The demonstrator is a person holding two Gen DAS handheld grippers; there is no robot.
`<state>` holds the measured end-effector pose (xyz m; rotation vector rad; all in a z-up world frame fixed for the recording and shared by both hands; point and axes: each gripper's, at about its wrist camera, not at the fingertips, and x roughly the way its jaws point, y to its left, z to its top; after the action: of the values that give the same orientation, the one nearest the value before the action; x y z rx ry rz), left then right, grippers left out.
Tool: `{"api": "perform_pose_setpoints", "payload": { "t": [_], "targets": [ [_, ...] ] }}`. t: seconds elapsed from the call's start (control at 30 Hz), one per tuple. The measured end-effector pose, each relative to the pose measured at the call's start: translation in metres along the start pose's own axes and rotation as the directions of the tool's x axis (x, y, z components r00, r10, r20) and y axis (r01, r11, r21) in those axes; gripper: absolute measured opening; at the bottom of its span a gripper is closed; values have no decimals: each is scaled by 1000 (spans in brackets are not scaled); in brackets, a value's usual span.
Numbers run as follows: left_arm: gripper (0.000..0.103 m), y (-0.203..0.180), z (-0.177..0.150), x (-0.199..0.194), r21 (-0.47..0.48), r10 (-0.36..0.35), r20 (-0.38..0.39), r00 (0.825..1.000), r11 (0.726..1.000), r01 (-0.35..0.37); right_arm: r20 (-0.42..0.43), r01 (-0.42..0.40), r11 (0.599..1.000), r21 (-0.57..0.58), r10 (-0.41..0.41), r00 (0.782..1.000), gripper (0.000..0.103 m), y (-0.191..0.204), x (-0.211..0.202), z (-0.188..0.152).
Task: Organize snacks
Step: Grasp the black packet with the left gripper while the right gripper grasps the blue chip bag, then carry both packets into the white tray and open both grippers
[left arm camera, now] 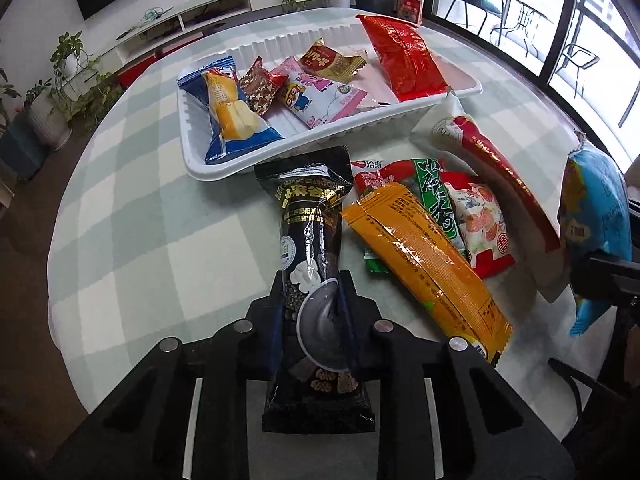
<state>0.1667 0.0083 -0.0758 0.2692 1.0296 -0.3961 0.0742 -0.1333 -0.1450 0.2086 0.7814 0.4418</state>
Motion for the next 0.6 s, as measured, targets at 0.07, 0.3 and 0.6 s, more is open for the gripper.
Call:
{"api": "perform_pose_setpoints", "payload": {
  "t": [0.07,0.3,0.6],
  "targets": [
    [20,7,-6,-4,-46,-28,11,1000,999,29,6,2,1000,6,-2,1000,50,0,-2,0],
    [20,25,-34,-20,-189,-130,57,990,972,139,16,-18,999,43,18,1000,50,-5,-5,-1],
    [20,17,-54,-57,-263,-268,172,948,915,306,25,-54,991,119,52,998,50,-19,-8,-2]
  ]
}}
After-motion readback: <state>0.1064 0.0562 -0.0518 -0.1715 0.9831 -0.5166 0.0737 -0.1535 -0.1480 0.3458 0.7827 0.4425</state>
